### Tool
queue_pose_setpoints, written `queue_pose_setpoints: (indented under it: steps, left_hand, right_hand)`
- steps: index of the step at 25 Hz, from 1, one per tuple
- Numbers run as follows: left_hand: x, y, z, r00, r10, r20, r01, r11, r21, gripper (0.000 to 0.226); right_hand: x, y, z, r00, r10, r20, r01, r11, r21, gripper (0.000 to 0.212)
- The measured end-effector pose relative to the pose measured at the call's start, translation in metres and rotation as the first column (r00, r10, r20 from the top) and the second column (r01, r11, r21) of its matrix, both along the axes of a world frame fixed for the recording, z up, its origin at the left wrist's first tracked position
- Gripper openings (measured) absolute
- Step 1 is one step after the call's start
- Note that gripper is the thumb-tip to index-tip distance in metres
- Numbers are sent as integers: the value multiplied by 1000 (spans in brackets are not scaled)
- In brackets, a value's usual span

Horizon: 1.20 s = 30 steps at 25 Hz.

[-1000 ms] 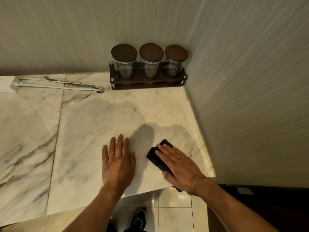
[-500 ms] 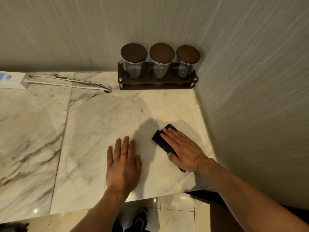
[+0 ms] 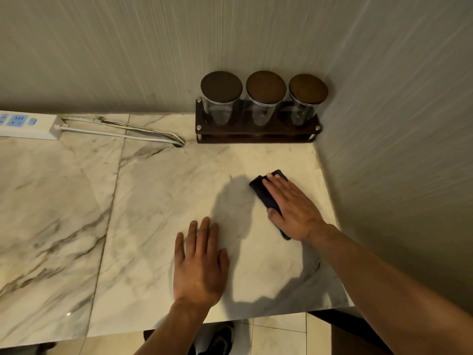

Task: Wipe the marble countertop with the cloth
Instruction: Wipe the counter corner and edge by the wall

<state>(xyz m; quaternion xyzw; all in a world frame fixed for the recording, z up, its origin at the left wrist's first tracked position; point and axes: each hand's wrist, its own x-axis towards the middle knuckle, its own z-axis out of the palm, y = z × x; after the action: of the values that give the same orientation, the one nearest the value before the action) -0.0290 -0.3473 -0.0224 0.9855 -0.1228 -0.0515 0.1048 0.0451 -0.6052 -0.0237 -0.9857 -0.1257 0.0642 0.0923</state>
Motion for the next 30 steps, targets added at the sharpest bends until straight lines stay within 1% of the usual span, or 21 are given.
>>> queue_pose_setpoints:
  steps: [4,9,14,19,24,27,30]
  left_hand:
    - [0,1,-1,1000,-4,5,4,1000,3,55]
    - [1,2,-4,1000,-12,15,12,999,-31,55]
    - [1,2,-8,1000,-3,3,3,999,-34,56]
    - [2,3,-9,1000,6,-1,-6,999,-42,56]
    - [2,3,-8,1000,0,-1,0,999,-40,55]
    - [2,3,-7,1000,-3,-3,3,999,-36,55]
    - [2,3,-5,1000,-3,-9,3,1000,-31,55]
  right_hand:
    - [22,-2,0,998,-67,8,67,998,-2,67]
    - [49,-2,0,989,-149,24,148,989,15,67]
    - [68,1,-1,953,-301,37,300,953,39,66]
    - [74,8,-2,851,-524,39,520,851,77,66]
    - [67,15,-2,728,-684,50,678,729,100,65]
    - [62,19,-1,653,-757,35,749,651,122,67]
    - [54,21,0,615,-788,20,781,613,119,70]
